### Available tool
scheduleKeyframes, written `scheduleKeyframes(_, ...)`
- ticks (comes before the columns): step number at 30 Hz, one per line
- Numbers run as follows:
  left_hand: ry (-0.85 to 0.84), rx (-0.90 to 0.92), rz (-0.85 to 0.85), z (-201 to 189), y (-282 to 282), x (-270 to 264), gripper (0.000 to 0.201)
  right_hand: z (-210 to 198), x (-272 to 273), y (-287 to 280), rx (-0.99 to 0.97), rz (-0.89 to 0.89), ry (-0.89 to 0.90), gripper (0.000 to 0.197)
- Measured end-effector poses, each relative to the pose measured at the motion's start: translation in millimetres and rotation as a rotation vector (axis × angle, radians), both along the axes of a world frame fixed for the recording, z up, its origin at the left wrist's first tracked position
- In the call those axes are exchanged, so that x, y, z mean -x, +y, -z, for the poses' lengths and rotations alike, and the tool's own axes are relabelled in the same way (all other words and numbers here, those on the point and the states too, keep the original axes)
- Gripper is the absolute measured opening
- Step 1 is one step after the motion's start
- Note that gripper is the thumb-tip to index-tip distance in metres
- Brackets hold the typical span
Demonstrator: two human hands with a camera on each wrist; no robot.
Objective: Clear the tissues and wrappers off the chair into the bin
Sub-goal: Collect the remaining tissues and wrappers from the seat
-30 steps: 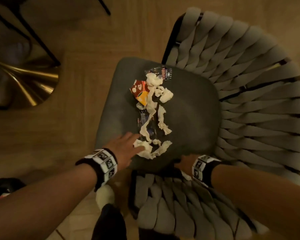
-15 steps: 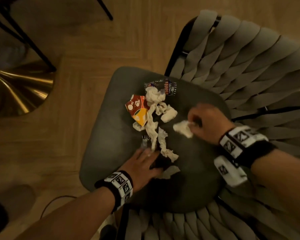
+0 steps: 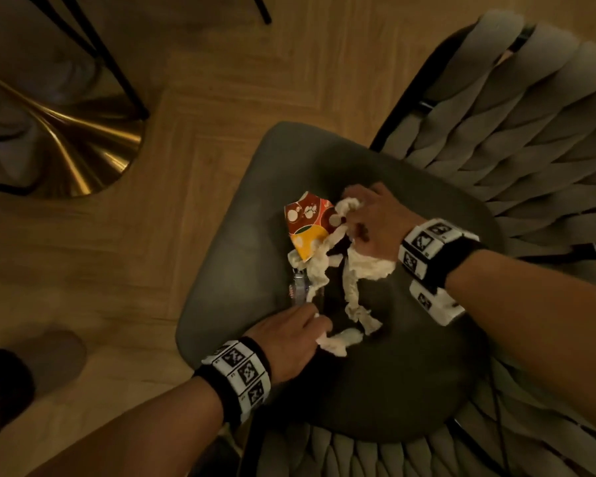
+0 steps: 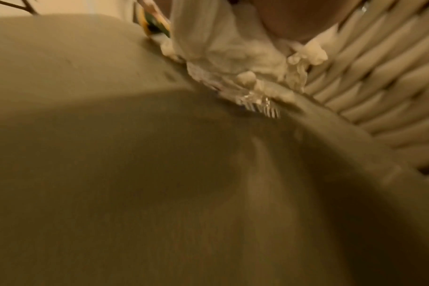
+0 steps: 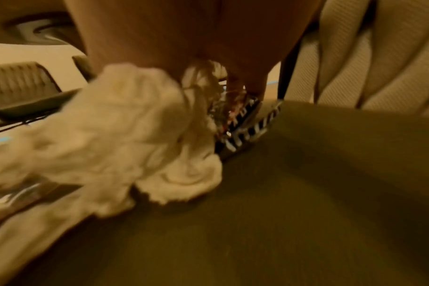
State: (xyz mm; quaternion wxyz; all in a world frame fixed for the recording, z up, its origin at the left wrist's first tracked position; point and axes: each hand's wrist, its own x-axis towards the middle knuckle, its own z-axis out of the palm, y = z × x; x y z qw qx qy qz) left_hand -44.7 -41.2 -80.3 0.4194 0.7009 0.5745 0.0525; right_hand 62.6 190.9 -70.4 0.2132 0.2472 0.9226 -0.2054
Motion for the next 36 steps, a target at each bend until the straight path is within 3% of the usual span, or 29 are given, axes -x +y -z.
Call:
scheduleKeyframes(5,0.1,-0.19,-0.065,-5,0,8,0.027,0,-29,-29,0.097,0.249,0.076,0.019)
scheduleKeyframes(11,0.12,-0.211,-0.197,-12,2,12,0.03,-21,-53,-42,0.19,0.488,0.074,0.014)
scheduleKeyframes(14,0.235,-0.18,-0.273,-12,-1,14,0.039,-33,-63,-54,0.241,0.516,0.089,0.013)
scheduleKeyframes(20,0.391,0.029,0.006,20,6,18,0.09,-25,-69,-92,0.256,0.364,0.037,0.015)
scheduleKeyframes(23,0.388,0.01,-0.06,24,12,18,0.067,-17,-61,-106,0.158,0.219,0.054,0.009)
scheduleKeyframes(25,0.369,-0.01,-0.082,25,14,17,0.051,-12,-56,-114,0.106,0.108,-0.057,0.028)
scheduleKeyframes(28,0.34,-0.004,-0.075,28,17,19,0.053,-8,-52,-123,0.015,-0.084,-0.197,0.046)
scheduleKeyframes(36,0.189,0.066,-0.118,11,33,31,0.024,-2,-54,-123,0.015,-0.167,-0.264,0.047)
